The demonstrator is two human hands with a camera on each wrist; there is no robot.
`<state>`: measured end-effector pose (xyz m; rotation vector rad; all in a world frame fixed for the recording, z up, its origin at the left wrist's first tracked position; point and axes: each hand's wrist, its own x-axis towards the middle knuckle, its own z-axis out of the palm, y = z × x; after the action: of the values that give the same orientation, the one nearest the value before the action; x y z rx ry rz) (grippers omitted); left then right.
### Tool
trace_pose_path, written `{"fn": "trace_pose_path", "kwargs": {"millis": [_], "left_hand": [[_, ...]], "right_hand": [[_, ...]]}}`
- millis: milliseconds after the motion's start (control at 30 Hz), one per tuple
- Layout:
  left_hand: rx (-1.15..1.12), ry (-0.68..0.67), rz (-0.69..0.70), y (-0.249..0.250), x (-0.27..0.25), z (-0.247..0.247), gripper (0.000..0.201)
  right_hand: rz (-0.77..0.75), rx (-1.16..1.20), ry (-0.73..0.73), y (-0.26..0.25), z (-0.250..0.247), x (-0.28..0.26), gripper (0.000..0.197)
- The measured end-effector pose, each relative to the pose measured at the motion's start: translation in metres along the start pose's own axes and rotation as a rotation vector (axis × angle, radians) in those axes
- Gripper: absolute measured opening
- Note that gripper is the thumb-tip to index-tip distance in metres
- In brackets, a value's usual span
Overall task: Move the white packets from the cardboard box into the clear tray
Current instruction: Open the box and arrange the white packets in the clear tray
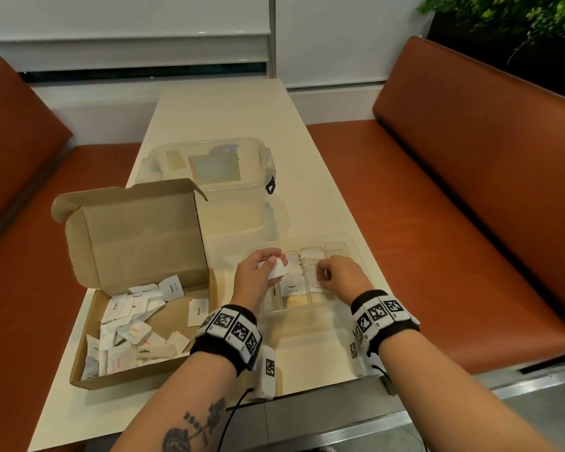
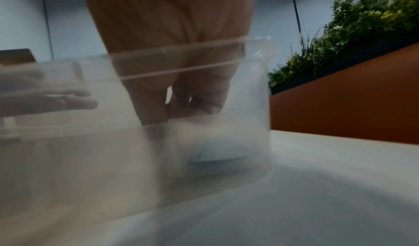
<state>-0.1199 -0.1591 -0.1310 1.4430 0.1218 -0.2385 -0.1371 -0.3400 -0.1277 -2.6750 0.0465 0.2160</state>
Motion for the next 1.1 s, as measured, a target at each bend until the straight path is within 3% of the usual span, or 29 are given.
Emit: {"fn": "trace_pose_path", "kwargs": {"millis": [233, 333, 400, 467, 533, 600, 733, 967, 1100], "left_hand": [[-0.016, -0.013, -0.012, 0.001, 0.001, -0.001, 0.024], [-0.019, -0.04, -0.006, 0.004, -0.001, 0.0, 0.026], [-0.023, -0.05, 0.011, 0.006, -0.001, 0.002, 0.027], [-0.046, -0.048, 0.035, 0.008, -0.001, 0.004, 0.027], [-0.082, -0.044, 0.061, 0.01, 0.0, 0.007, 0.026], [-0.097, -0.044, 0.08, 0.011, 0.0, 0.011, 0.025], [-0.046, -0.09, 0.082, 0.015, 0.001, 0.016, 0.025], [0.168, -0.007, 0.186, 0.012, 0.007, 0.007, 0.008], [0.14, 0.062, 0.198, 0.011, 0.007, 0.007, 0.006]], "right_hand": [[0.011, -0.026, 0.011, -0.001, 0.002, 0.003, 0.019], [0.035, 0.009, 0.056, -0.002, 0.003, 0.003, 0.011], [0.062, 0.12, 0.157, -0.008, 0.002, 0.003, 0.004], [0.077, 0.297, 0.217, -0.018, 0.003, 0.003, 0.022], [0.07, 0.497, 0.168, -0.031, 0.001, 0.004, 0.032], [0.069, 0.656, 0.104, -0.04, 0.002, 0.005, 0.025], [0.117, 0.916, 0.145, -0.046, -0.002, 0.009, 0.023], [-0.063, 0.573, 0.096, -0.044, -0.026, 0.014, 0.013], [-0.019, 0.664, 0.143, -0.044, -0.021, 0.013, 0.027]]}}
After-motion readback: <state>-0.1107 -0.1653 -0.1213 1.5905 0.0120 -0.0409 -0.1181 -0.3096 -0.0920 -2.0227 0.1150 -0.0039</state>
